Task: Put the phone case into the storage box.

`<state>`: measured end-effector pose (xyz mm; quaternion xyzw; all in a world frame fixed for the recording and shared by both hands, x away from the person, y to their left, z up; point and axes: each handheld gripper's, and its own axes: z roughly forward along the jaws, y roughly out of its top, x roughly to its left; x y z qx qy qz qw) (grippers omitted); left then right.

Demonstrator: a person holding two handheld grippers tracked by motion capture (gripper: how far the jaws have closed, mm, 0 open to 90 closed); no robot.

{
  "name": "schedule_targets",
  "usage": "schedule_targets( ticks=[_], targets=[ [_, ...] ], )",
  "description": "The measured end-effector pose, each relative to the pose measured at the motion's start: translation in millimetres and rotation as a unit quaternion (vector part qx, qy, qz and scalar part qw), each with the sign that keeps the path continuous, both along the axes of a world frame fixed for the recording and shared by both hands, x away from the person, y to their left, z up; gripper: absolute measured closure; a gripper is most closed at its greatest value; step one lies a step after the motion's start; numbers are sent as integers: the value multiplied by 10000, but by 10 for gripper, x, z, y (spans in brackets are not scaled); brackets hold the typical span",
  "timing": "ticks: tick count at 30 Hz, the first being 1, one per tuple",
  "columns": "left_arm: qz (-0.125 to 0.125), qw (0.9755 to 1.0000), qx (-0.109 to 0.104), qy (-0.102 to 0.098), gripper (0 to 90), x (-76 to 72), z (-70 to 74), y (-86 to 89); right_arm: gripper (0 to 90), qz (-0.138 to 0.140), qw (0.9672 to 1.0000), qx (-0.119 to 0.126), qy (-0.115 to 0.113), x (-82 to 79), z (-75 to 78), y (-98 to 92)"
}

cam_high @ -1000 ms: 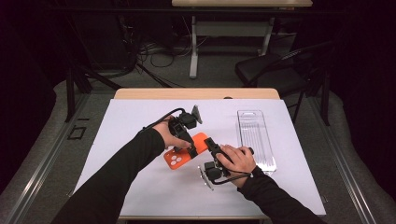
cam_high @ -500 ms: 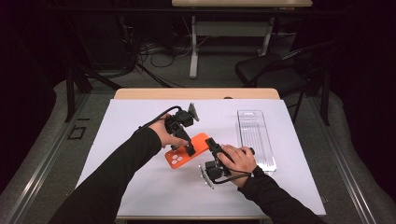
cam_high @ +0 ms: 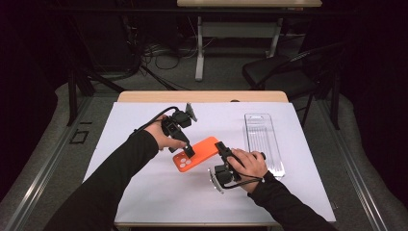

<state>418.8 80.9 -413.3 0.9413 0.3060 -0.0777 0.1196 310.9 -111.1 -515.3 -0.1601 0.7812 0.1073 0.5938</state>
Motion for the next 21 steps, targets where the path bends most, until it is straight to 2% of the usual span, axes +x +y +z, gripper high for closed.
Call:
schedule_targets(
  ticks=[5, 13, 16, 18, 21],
  targets=[
    [76, 10000, -12, -32, 142, 6, 2, 68, 803, 53, 10000, 75, -37, 11, -2, -8],
    [190, 9998, -48, -94, 152, 28, 2, 148, 803, -8, 10000, 46, 34, 8, 27, -25],
    [240, 9996, -54, -146, 153, 37, 9, 176, 803, 19, 9998, 180, 37, 12, 28, -35],
    [252, 9995, -45, -172, 153, 41, 18, 195, 802, 30, 9995, 291, 111, 13, 36, -44],
    [318, 9992, -70, -227, 153, 43, 24, 225, 803, -45, 9984, 457, 345, 17, 76, -67]
  ],
)
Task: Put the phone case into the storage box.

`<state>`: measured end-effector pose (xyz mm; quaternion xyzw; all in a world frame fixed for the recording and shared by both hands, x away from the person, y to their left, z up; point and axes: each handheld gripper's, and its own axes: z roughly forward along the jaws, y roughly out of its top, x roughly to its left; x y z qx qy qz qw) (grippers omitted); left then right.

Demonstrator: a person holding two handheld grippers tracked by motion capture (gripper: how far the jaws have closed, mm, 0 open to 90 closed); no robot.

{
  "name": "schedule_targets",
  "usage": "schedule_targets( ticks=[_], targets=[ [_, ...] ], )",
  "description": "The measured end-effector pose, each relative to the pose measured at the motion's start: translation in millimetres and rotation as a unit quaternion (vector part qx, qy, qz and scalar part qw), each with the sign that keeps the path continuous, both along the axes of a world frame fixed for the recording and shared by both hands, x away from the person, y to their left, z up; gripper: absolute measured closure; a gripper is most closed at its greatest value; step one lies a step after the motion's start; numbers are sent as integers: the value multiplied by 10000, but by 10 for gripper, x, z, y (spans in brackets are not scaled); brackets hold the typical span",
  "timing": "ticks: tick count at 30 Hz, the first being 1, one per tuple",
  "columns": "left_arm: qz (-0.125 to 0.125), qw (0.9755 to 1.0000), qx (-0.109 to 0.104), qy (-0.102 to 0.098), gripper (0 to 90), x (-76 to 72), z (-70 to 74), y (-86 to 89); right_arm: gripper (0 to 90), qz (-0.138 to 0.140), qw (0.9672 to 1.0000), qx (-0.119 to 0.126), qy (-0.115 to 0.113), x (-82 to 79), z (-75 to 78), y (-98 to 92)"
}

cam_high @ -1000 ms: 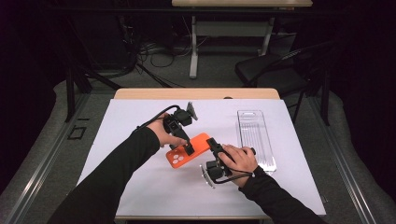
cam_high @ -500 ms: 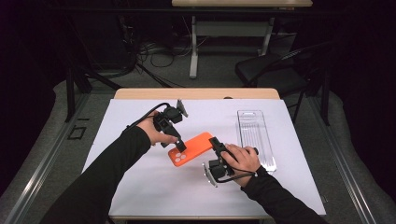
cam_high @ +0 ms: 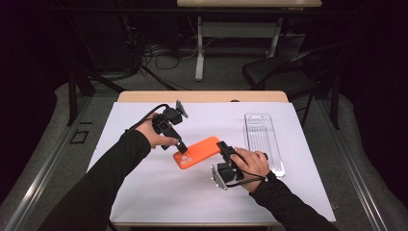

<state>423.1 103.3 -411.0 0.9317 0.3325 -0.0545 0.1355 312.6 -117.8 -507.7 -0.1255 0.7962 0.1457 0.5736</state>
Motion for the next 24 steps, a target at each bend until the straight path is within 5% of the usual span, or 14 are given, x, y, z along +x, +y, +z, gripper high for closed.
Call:
schedule_targets(
  ticks=[7, 13, 24],
  targets=[
    [155, 9999, -14, -55, 154, 38, -17, 94, 803, -106, 9985, 411, 349, 14, 37, -61],
    [234, 9997, -92, -81, 154, 47, -4, 143, 801, -243, 9919, 941, 820, 11, 50, -106],
    [284, 9993, -182, -135, 155, 38, 35, 200, 802, -199, 9910, 962, 909, -14, 50, -109]
  ],
)
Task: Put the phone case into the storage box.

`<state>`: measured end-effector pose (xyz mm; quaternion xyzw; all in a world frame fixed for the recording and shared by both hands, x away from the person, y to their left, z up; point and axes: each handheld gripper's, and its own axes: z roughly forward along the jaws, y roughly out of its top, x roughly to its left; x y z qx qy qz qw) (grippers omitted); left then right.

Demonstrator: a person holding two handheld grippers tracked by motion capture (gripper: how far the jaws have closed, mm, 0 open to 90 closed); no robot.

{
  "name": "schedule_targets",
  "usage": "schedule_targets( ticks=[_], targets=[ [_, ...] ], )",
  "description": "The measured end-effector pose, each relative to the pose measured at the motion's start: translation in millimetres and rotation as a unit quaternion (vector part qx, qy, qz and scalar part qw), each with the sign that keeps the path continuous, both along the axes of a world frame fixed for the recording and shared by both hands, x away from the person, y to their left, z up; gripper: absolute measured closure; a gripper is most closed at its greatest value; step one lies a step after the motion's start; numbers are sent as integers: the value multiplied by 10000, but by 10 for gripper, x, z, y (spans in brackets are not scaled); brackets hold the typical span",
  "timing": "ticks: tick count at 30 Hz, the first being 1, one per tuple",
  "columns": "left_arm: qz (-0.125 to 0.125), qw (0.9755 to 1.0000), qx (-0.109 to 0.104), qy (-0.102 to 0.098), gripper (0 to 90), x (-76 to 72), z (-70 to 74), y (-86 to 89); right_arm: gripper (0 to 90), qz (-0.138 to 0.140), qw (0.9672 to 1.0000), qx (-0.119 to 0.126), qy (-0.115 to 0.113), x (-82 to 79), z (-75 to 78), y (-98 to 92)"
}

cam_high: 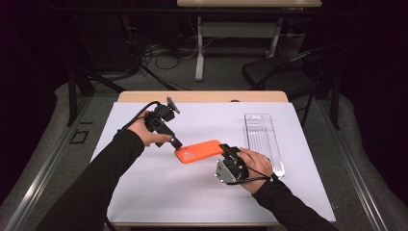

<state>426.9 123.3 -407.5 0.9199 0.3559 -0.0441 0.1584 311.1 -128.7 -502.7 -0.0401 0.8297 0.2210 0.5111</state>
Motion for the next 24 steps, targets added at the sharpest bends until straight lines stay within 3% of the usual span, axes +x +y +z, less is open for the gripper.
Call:
schedule_targets(
  ticks=[15, 24],
  targets=[
    [127, 9999, -37, -42, 156, -19, 25, 167, 802, 53, 10000, 19, 16, -8, -9, -23],
    [91, 9999, -118, -40, 187, -67, 11, 232, 802, -43, 9988, 403, 274, 40, 23, -77]
  ],
)
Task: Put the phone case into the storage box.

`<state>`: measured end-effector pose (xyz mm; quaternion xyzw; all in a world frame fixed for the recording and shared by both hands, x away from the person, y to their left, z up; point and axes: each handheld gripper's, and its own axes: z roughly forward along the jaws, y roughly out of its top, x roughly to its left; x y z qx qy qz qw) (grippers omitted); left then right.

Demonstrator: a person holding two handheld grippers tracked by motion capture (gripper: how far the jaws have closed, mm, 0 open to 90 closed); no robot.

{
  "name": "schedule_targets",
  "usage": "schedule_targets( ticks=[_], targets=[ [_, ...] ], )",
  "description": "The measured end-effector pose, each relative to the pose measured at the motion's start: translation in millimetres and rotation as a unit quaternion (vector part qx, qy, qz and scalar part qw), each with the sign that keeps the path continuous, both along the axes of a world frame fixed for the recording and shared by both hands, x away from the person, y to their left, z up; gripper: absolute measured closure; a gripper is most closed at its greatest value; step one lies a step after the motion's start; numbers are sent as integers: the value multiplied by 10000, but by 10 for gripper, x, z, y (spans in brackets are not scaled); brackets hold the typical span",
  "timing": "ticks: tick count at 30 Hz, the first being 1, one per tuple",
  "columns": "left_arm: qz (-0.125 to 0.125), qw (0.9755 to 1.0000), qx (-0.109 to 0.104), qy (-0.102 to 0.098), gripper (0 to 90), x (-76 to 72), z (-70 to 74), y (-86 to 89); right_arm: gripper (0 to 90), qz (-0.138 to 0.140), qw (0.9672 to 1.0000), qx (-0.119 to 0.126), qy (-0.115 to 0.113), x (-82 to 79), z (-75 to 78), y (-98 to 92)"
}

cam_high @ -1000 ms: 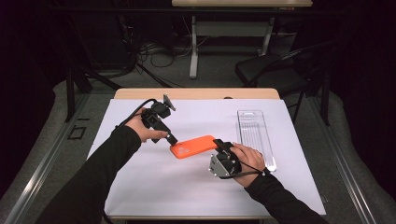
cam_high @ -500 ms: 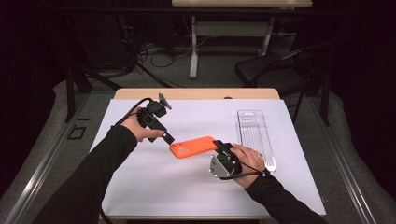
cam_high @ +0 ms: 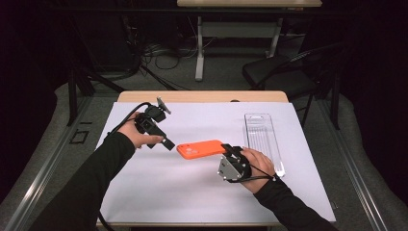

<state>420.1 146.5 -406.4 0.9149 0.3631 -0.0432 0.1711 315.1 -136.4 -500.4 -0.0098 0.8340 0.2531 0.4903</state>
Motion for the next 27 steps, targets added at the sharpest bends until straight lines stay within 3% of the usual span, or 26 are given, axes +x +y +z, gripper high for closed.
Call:
schedule_targets(
  ticks=[6, 11, 14, 19, 27],
  targets=[
    [1, 9998, -156, -114, 241, -26, 0, 25, 802, -135, 9977, 507, 435, 27, 58, -41],
    [66, 9987, -438, -235, 300, -36, 8, 48, 803, -183, 9908, 1051, 828, 60, 113, -79],
    [83, 9979, -582, -285, 340, -42, 9, 56, 803, -181, 9849, 1376, 1038, 82, 132, -101],
    [12, 9970, -628, -448, 430, -74, -5, 48, 803, -263, 9734, 1797, 1399, 105, 159, -144],
    [0, 9931, -941, -704, 495, -131, -54, 18, 803, -327, 9506, 2428, 1908, 147, 171, -202]
  ],
)
